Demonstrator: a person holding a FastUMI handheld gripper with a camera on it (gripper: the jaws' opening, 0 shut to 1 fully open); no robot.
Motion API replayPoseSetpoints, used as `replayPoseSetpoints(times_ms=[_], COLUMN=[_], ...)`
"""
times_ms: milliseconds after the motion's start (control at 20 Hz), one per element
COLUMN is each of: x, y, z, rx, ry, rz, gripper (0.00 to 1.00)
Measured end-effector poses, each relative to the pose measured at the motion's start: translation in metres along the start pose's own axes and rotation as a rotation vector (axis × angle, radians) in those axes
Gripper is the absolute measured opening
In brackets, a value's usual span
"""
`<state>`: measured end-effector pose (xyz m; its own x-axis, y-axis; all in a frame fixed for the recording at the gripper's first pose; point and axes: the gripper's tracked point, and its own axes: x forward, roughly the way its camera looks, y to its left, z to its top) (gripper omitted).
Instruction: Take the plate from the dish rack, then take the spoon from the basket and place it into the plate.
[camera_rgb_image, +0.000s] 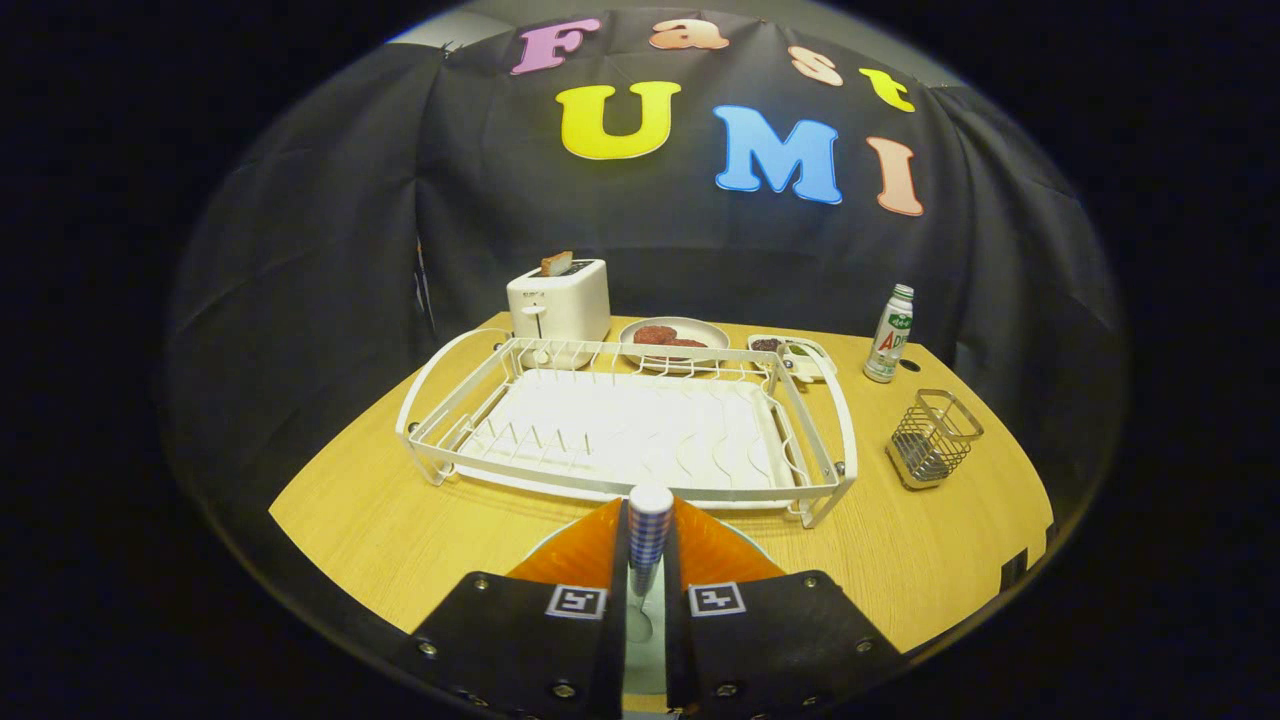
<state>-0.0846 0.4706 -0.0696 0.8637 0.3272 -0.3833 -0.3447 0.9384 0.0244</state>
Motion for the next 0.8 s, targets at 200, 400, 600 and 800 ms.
replayPoseSetpoints(times_ms=[200, 400, 600, 800], x=[-0.004, -0.004, -0.005, -0.005], y=[-0.012, -0.015, -0.016, -0.018], z=[0.000, 0.001, 0.005, 0.012], rx=[0.023, 0.028, 0.031, 0.035], ry=[0.007, 0.010, 0.003, -0.006], rz=[-0.032, -0.036, -0.038, -0.041], gripper=[0.19, 0.18, 0.18, 0.18])
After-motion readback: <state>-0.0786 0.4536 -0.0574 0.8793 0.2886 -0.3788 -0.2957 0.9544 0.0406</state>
